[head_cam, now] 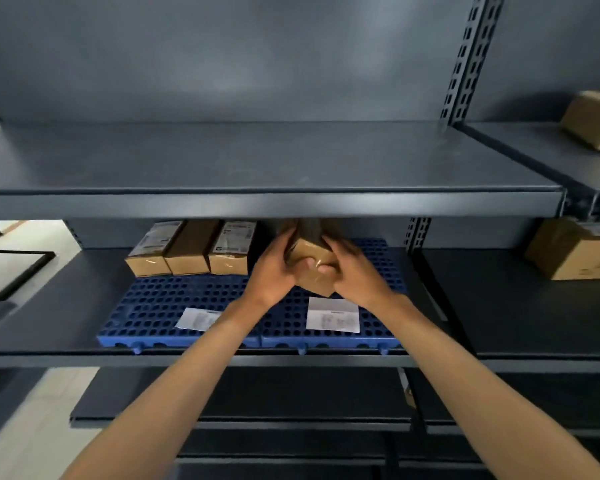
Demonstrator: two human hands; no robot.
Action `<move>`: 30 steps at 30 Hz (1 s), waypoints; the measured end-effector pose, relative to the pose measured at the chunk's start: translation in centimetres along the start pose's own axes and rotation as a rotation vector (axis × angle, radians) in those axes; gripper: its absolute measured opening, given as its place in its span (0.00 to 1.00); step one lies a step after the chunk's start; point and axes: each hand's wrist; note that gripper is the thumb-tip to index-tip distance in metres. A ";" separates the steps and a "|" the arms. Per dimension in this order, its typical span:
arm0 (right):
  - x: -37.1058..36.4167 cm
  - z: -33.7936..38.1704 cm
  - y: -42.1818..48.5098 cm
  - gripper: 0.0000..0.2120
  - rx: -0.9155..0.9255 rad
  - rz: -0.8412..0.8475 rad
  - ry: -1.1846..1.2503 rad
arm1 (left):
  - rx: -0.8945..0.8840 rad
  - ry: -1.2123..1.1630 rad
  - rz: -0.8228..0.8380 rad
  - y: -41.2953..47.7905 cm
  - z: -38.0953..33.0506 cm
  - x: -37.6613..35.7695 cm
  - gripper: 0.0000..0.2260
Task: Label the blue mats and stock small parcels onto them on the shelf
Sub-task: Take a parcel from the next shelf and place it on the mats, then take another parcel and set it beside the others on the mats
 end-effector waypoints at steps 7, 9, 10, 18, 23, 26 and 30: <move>-3.0 1.1 0.2 0.41 -0.204 0.033 0.093 | -0.202 0.257 0.216 2.2 1.2 1.1 0.31; -3.5 1.0 0.1 0.44 -0.249 0.020 0.110 | -0.300 0.336 0.248 2.5 1.6 1.1 0.32; -3.6 1.1 0.0 0.45 -0.268 0.003 0.125 | -0.327 0.386 0.246 2.6 2.0 1.3 0.33; -2.3 1.5 1.4 0.35 -0.181 -0.099 -0.042 | -0.296 0.512 0.327 3.2 4.1 2.1 0.37; -2.6 2.2 2.0 0.32 -0.204 -0.079 -0.032 | -0.304 0.557 0.355 3.3 4.6 2.4 0.37; -2.7 1.9 1.7 0.33 -0.214 -0.084 -0.024 | -0.319 0.612 0.361 3.2 4.1 2.5 0.38; -1.8 0.7 0.7 0.39 -0.168 -0.073 -0.020 | -0.381 0.677 0.377 3.4 1.9 1.9 0.41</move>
Point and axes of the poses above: each hand's wrist, its own y-axis towards the middle knuckle, its own x-axis out of the back of the hand, z = x × y, and after that the axes turned 9 degrees about -x, right-handed
